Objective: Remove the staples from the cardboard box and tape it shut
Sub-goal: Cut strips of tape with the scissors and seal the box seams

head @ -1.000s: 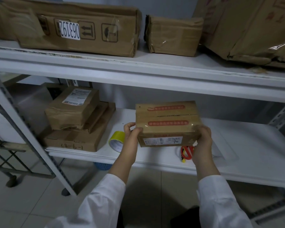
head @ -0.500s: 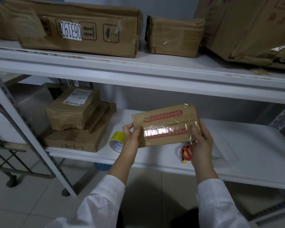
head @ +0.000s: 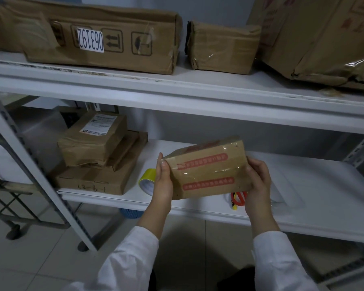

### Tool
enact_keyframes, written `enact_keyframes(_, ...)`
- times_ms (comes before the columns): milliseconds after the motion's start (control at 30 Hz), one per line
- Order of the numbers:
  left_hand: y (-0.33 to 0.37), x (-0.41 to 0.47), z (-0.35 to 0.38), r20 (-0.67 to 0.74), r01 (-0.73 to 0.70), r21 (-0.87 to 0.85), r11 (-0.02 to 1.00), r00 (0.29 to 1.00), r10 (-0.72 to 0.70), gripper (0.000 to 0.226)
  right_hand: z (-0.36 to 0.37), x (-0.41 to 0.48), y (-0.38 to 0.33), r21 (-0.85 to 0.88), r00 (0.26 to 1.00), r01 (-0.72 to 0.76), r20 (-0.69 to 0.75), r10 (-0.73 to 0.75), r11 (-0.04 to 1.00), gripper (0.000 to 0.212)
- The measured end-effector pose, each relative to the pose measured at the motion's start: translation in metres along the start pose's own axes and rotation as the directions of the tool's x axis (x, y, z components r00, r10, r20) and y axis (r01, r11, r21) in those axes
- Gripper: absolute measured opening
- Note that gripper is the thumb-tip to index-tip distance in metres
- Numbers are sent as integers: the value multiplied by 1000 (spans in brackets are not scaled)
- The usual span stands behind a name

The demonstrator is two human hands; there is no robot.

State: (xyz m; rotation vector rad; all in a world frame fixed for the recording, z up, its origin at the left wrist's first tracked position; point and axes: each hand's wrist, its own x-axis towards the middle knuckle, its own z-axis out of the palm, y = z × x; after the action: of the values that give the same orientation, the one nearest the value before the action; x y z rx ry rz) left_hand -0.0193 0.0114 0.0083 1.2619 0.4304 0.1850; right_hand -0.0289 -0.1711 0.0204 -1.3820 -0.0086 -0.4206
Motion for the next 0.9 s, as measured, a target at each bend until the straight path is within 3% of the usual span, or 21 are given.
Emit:
enact_keyframes(67, 2, -2, 0, 40, -37, 33, 999, 999, 36, 44, 3, 0, -2, -79, 999, -24, -46, 21, 997, 18)
enact_keyframes(167, 2, -4, 0, 108, -113, 96, 989, 989, 103, 43, 6, 3, -5, -247, 991, -114, -96, 93, 962, 33)
enact_keyframes(267, 2, -6, -1, 139, -167, 111, 980, 979, 151, 41, 8, 6, -10, -309, 988, -150, -84, 130, 939, 43)
enact_keyframes(467, 2, 0, -7, 175, -128, -43, 991, 975, 134, 30, 13, 8, -7, -122, 979, -200, -68, 192, 972, 43)
enact_keyframes(600, -4, 2, -7, 156, -82, -87, 993, 983, 95, 37, 15, 6, -8, -57, 975, -218, -41, 216, 974, 42)
enact_keyframes(733, -5, -1, -6, 122, 2, -145, 989, 992, 16, 18, 13, 6, -7, -37, 985, -171, -18, 170, 985, 46)
enact_keyframes(833, -6, -2, -6, 140, 70, -103, 992, 989, -55, 45, 9, 7, -4, -37, 986, -165, 11, 166, 986, 38)
enact_keyframes(900, -3, -1, -7, 145, 57, -171, 984, 989, -32, 47, 6, 9, -1, -69, 977, -214, -33, 212, 974, 27)
